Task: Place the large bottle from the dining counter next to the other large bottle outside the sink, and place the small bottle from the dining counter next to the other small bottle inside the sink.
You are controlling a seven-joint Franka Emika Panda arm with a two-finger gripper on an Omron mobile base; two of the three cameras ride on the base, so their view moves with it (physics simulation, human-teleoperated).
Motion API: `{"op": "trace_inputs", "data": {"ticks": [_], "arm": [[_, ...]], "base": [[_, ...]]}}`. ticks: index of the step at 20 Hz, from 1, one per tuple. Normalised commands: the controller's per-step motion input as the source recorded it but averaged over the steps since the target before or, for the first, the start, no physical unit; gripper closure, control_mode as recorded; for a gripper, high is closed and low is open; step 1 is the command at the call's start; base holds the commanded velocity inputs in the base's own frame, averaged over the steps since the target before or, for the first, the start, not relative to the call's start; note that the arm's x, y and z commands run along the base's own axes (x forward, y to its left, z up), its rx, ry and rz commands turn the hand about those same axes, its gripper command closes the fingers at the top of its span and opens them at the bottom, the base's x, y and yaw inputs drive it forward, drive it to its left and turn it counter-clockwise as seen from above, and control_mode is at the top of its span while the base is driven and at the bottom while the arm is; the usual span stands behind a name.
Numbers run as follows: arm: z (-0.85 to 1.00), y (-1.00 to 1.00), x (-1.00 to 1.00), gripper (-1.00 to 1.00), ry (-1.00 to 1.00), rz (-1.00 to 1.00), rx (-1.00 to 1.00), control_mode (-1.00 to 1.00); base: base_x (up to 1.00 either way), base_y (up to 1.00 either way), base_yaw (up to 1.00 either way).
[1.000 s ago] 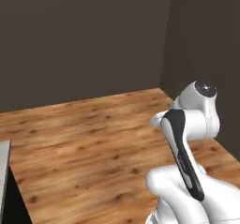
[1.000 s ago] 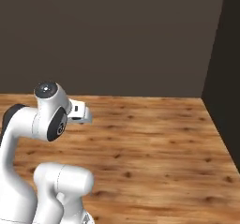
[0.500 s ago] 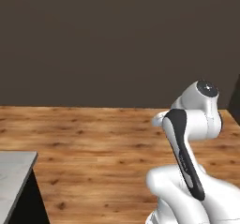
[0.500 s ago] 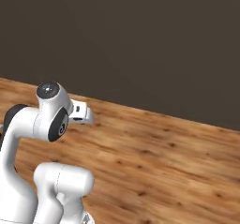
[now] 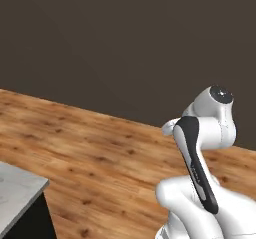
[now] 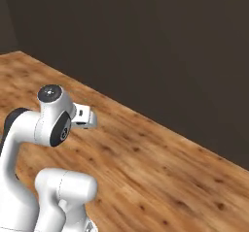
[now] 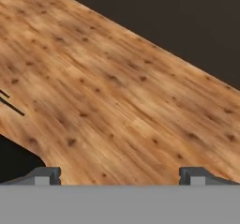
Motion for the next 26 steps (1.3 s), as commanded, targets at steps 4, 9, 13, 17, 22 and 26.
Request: {"op": "trace_inputs", "data": {"ticks": [4, 9, 13, 17, 22, 26], "arm": [[0.00, 0.00, 0.00, -1.00, 0.00, 0.00, 0.00, 1.00], [0.00, 0.00, 0.00, -1.00, 0.00, 0.00, 0.00, 1.00], [0.00, 0.00, 0.00, -1.00, 0.00, 0.00, 0.00, 1.00], [0.00, 0.00, 0.00, -1.00, 0.00, 0.00, 0.00, 1.00], [0.00, 0.00, 0.00, -1.00, 0.00, 0.00, 0.00, 1.00], [0.00, 0.00, 0.00, -1.00, 0.00, 0.00, 0.00, 1.00]], "base": [[1.00, -0.61, 0.59], [1.00, -0.64, 0.58], [1.00, -0.54, 0.60], [1.00, -0.51, 0.61], [1.00, -0.54, 0.60], [1.00, -0.55, 0.60]]}}
